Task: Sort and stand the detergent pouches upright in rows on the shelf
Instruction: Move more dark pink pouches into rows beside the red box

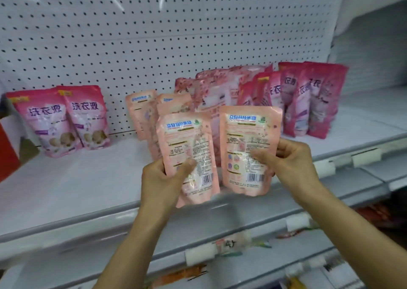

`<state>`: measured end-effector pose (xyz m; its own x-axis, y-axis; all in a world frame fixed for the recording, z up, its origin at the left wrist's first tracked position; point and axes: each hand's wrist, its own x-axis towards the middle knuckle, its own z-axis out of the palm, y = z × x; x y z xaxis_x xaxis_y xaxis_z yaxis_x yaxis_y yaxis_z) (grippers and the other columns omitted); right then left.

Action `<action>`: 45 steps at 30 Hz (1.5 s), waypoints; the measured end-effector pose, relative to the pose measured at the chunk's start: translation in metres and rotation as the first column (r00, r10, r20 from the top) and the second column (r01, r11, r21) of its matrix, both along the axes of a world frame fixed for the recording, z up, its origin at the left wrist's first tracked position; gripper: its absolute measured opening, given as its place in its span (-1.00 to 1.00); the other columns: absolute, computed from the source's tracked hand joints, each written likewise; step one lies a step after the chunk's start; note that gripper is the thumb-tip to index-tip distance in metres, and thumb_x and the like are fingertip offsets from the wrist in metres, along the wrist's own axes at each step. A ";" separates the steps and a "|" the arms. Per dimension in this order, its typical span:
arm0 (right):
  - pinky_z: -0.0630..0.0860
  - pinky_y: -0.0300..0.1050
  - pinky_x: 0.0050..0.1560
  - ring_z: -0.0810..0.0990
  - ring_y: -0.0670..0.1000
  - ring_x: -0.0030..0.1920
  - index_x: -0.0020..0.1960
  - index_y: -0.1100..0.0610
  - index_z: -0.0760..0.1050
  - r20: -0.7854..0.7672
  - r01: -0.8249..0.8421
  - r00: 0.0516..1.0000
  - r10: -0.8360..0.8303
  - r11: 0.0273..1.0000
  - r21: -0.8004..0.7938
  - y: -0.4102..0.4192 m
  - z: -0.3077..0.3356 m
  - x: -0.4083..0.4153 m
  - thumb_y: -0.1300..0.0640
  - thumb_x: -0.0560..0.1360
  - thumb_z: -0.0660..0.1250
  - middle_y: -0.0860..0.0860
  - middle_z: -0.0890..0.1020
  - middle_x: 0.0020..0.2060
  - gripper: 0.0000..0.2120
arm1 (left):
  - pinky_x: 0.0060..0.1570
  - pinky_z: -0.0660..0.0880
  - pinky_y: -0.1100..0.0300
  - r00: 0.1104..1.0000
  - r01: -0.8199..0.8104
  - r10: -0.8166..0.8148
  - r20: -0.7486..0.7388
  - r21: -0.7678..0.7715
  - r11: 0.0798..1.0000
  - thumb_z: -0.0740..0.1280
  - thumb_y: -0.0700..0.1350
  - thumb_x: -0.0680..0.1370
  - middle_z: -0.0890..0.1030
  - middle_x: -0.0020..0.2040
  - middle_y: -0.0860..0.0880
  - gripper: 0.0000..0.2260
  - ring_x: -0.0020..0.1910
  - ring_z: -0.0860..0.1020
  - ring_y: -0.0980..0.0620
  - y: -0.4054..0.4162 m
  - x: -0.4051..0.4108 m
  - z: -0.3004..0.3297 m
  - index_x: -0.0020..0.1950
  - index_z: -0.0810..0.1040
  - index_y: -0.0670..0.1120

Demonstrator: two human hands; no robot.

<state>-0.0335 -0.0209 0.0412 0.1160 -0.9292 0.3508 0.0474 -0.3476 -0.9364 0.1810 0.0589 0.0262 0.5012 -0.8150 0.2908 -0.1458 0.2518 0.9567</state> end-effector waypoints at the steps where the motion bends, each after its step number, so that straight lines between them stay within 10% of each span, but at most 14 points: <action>1: 0.54 -0.35 -0.38 0.71 -0.13 -0.25 -0.05 0.10 0.66 -0.006 0.011 1.000 -0.011 1.000 -0.003 -0.003 -0.001 -0.022 0.35 0.39 0.48 -0.12 0.73 -0.21 -0.79 | -0.28 0.60 0.34 1.000 0.011 -0.011 0.003 -0.004 1.000 0.49 -0.20 0.47 0.71 -0.19 0.18 -0.85 -0.19 0.70 0.17 -0.007 -0.021 -0.001 -0.03 0.66 0.02; 18: 0.56 -0.33 -0.39 0.71 -0.12 -0.26 -0.08 0.08 0.64 -0.046 0.303 0.953 -0.301 0.952 0.052 -0.103 -0.003 -0.361 0.33 0.44 0.44 -0.16 0.73 -0.28 -0.83 | -0.14 0.66 0.14 0.954 0.295 -0.290 -0.077 0.059 0.954 0.45 -0.22 0.51 0.74 -0.10 0.07 -0.85 -0.11 0.72 0.07 -0.175 -0.362 -0.001 -0.06 0.66 0.04; 25: 0.59 -0.31 -0.35 0.70 -0.17 -0.20 0.02 0.10 0.65 -0.044 0.446 0.893 -0.448 0.894 -0.040 -0.198 0.000 -0.398 0.27 0.46 0.44 -0.11 0.70 -0.17 -0.84 | -0.07 0.61 0.17 0.983 0.175 -0.175 0.055 0.017 0.984 0.45 -0.19 0.50 0.72 0.01 0.01 -0.82 -0.12 0.68 0.12 -0.290 -0.415 0.003 0.09 0.68 -0.07; 32: 0.65 0.11 -0.08 0.70 -0.05 -0.13 -0.07 -0.11 0.62 -0.192 0.529 0.819 -0.541 0.841 -0.115 -0.311 -0.003 -0.403 0.11 0.46 0.46 -0.16 0.70 -0.17 -0.87 | 0.00 0.63 -0.05 0.986 0.063 -0.076 0.147 0.088 0.994 0.43 -0.18 0.51 0.70 0.08 -0.12 -0.76 0.00 0.69 -0.11 -0.402 -0.434 0.005 0.17 0.64 -0.15; 45: 0.62 0.18 -0.04 0.65 -0.06 -0.09 0.01 -0.06 0.50 -0.346 0.499 0.789 -0.508 0.858 -0.124 -0.359 -0.034 -0.403 -0.05 0.47 0.39 -0.16 0.65 -0.11 -0.84 | 0.17 0.47 0.15 0.912 0.205 -0.273 0.305 0.237 0.950 0.38 -0.18 0.54 0.54 0.33 0.01 -0.54 0.28 0.52 -0.03 -0.418 -0.441 0.002 0.40 0.34 -0.02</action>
